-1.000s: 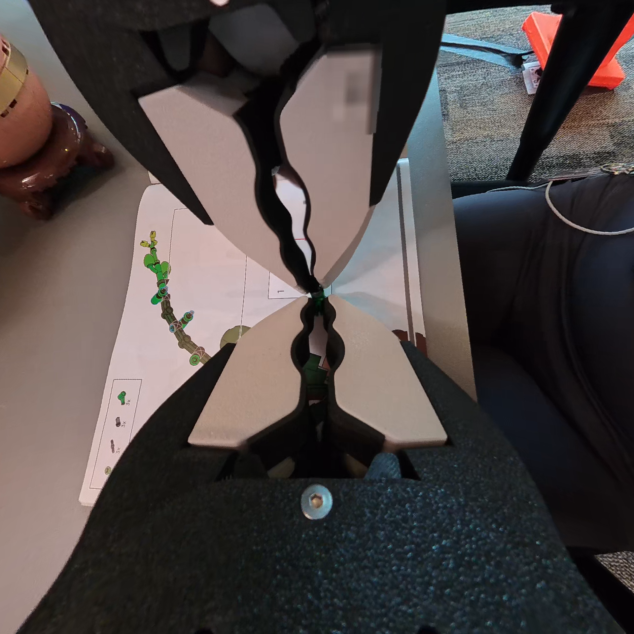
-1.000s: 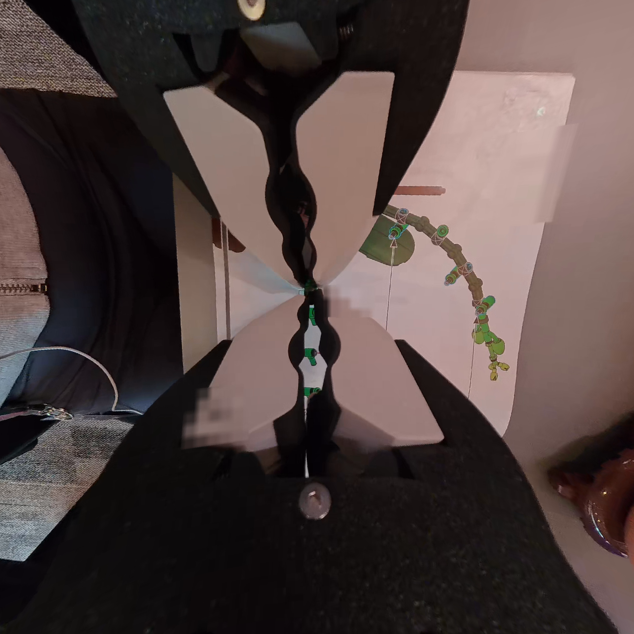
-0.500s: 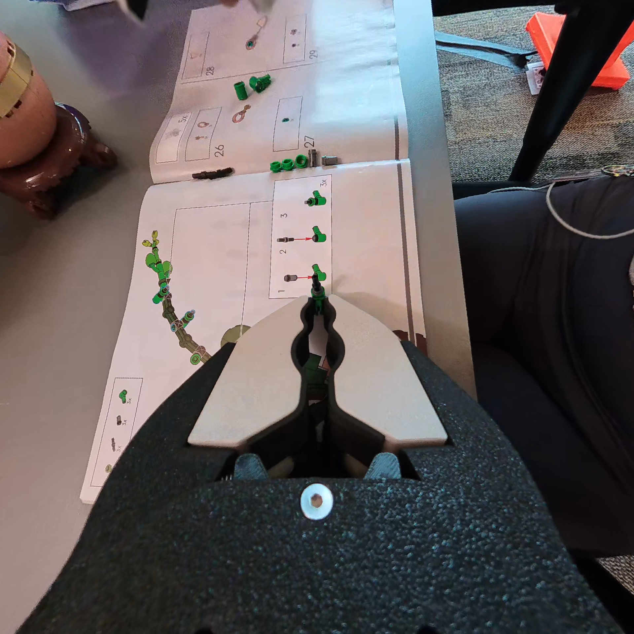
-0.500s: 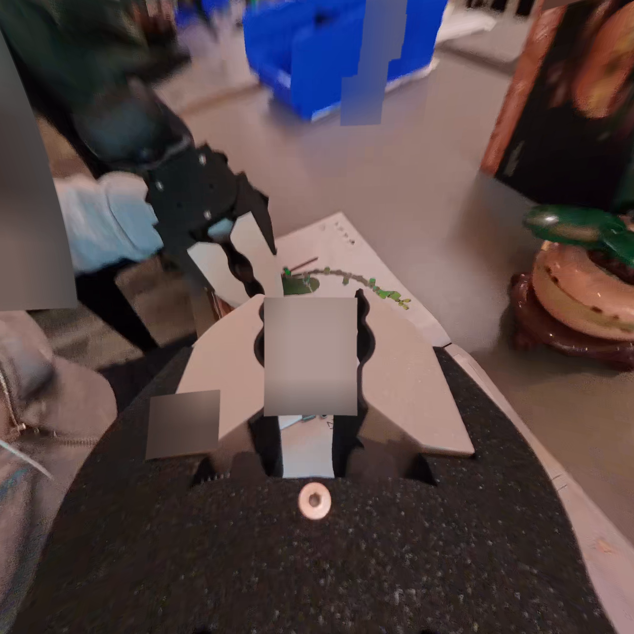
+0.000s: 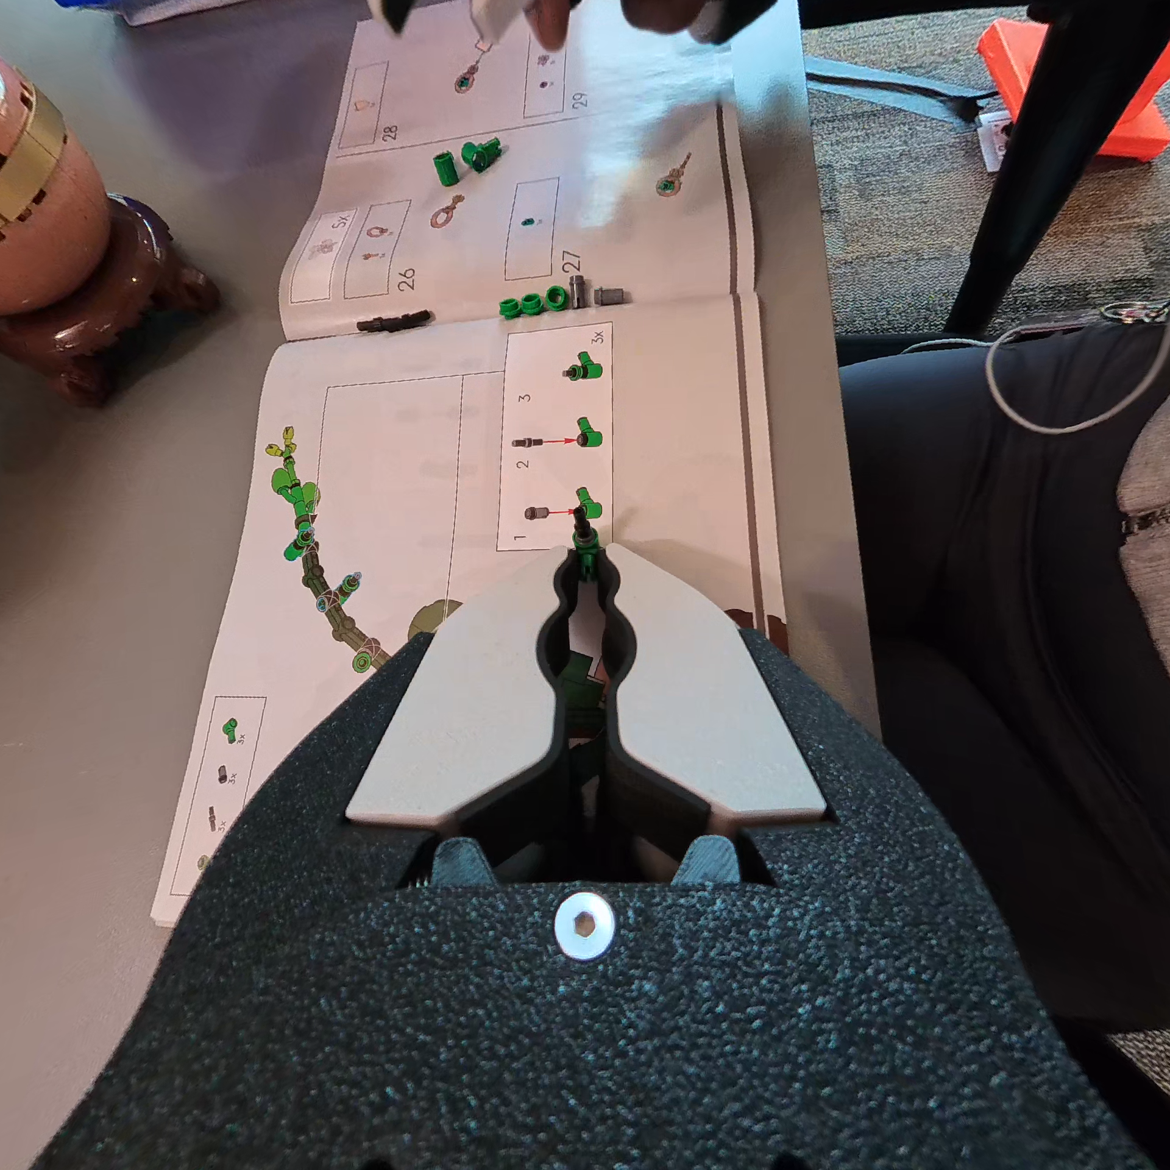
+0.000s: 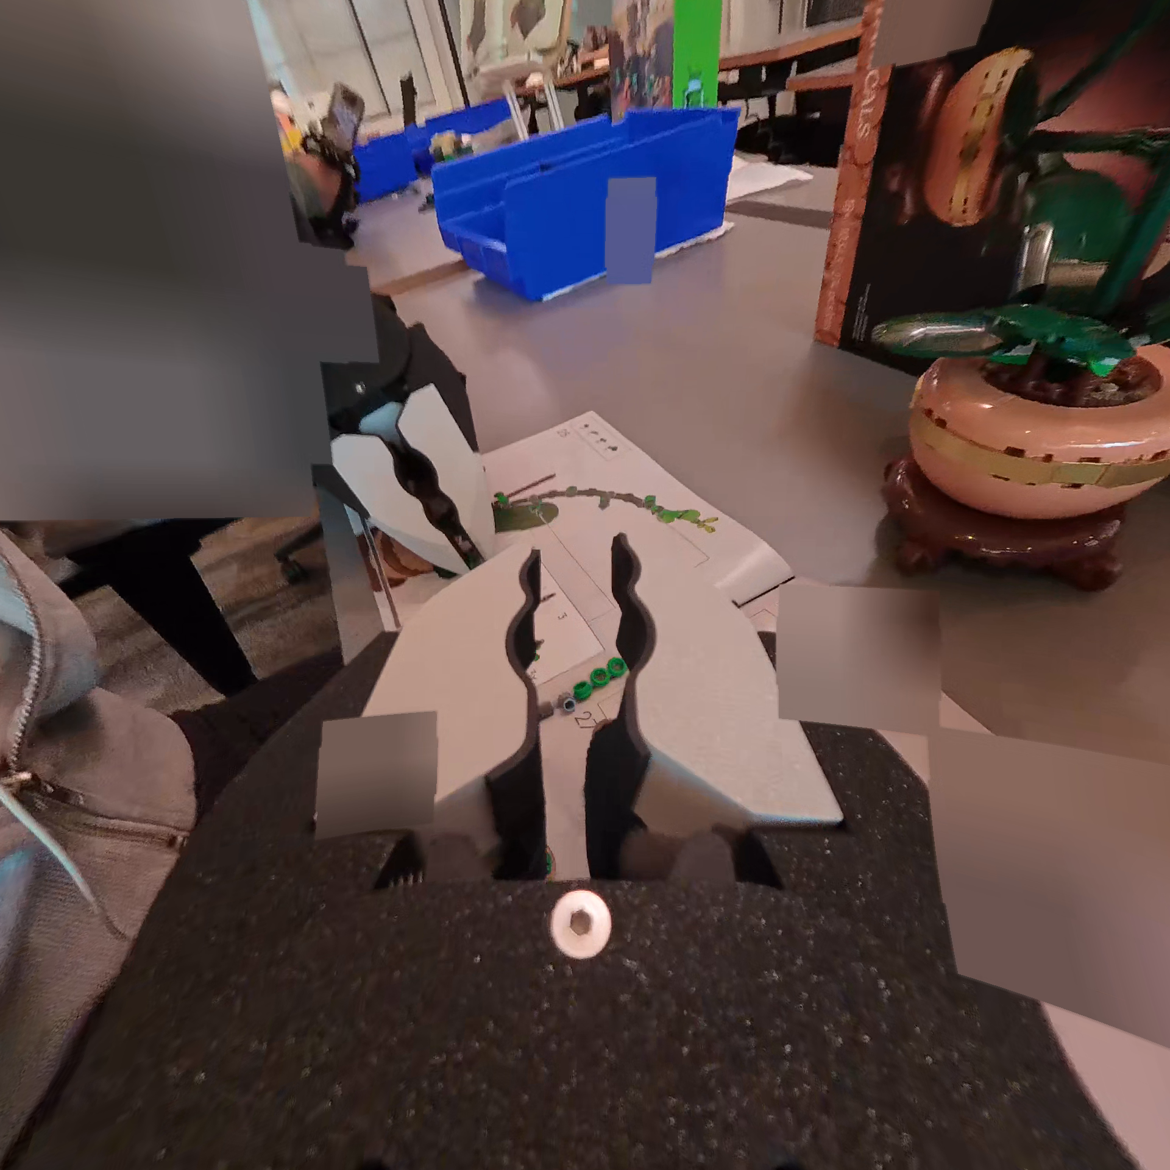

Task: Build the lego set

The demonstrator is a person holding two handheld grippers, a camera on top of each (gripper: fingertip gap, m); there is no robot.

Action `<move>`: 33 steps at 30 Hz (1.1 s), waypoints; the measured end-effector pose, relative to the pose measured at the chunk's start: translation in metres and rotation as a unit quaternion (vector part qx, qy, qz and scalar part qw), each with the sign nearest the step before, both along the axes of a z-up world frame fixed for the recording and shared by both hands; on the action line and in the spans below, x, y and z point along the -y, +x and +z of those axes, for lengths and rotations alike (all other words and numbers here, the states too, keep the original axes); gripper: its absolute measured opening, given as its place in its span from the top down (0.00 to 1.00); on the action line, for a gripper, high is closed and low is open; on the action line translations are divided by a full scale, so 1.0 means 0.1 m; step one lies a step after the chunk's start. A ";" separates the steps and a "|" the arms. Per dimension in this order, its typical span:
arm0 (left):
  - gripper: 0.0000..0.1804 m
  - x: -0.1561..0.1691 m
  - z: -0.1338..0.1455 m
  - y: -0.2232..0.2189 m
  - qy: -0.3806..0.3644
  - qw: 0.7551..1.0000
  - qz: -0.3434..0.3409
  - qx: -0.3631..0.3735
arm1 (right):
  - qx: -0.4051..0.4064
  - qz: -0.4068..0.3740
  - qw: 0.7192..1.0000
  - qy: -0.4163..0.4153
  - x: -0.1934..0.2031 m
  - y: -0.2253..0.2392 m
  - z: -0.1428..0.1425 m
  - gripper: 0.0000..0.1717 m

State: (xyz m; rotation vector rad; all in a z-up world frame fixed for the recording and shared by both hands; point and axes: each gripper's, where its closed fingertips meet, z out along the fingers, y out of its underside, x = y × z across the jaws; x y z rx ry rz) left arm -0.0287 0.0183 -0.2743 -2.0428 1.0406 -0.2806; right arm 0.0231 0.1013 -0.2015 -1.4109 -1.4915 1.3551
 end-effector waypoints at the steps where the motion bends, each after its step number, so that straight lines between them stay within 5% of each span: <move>1: 0.97 0.00 0.00 0.00 0.000 1.000 0.000 0.000 | 0.008 0.001 1.000 0.016 0.01 -0.01 -0.04 0.88; 20: 0.97 0.00 0.00 0.00 -0.003 1.000 -0.003 0.002 | 0.061 0.030 0.995 0.078 0.10 0.04 -0.20 0.92; 27: 0.97 -0.02 -0.01 0.00 -0.005 1.000 -0.003 0.003 | 0.209 0.023 0.973 0.097 -0.03 0.22 -0.57 0.97; 33: 0.97 -0.02 -0.01 0.00 -0.004 1.000 -0.003 0.003 | 0.237 0.033 0.968 0.073 0.04 0.17 -0.66 0.94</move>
